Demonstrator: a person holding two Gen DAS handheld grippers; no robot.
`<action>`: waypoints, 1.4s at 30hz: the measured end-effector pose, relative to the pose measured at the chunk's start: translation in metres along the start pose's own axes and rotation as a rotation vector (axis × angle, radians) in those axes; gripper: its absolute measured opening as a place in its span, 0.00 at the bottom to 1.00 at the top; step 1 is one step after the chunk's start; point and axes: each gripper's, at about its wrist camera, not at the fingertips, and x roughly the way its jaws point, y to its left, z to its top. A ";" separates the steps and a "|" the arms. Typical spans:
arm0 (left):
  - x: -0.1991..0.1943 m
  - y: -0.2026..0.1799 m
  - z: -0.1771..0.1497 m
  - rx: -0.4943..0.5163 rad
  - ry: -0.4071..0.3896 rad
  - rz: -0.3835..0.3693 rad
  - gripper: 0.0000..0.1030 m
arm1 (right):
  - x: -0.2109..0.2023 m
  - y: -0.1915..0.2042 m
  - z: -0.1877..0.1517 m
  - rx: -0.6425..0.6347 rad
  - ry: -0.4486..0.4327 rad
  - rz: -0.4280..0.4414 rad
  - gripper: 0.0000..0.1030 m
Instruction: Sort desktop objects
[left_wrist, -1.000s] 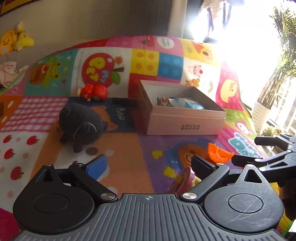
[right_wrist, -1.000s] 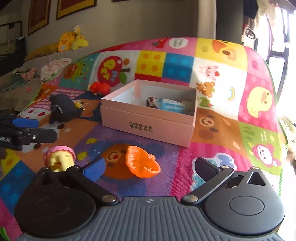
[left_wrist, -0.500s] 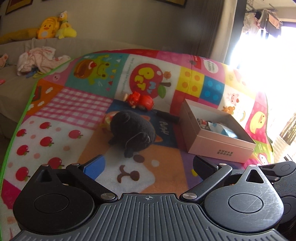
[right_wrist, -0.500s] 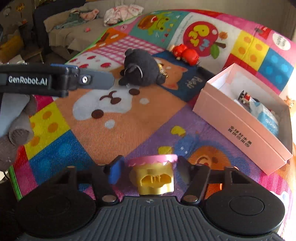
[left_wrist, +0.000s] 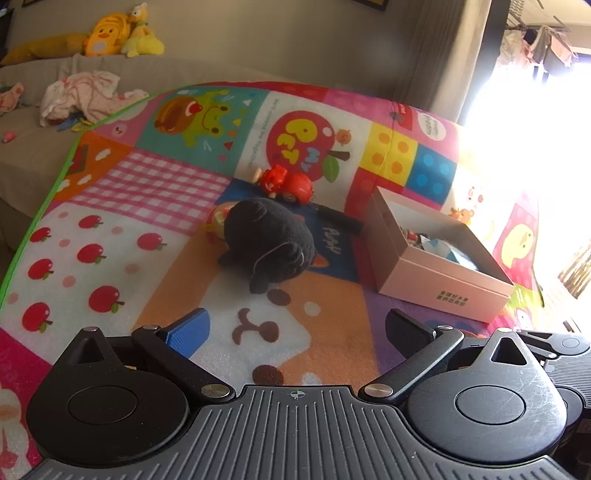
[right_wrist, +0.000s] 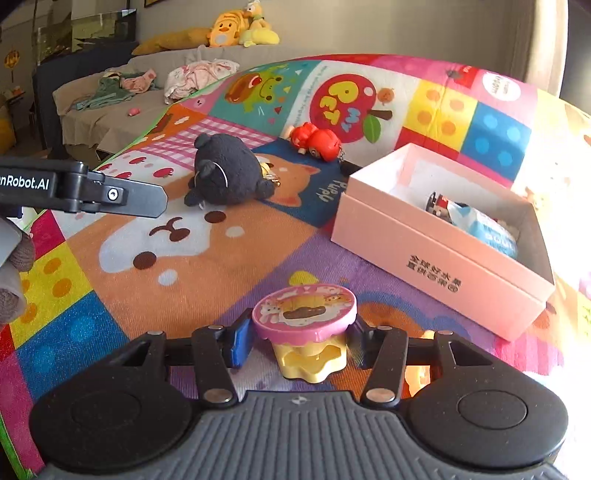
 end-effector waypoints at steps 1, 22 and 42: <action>0.001 -0.001 0.000 0.001 0.003 0.000 1.00 | -0.003 -0.003 -0.003 0.013 -0.002 -0.003 0.51; 0.059 -0.138 -0.048 0.466 0.107 -0.245 0.93 | -0.066 -0.098 -0.064 0.328 -0.032 -0.283 0.86; 0.038 -0.098 -0.040 0.406 0.133 -0.186 0.47 | -0.003 -0.069 -0.024 0.247 0.071 -0.156 0.50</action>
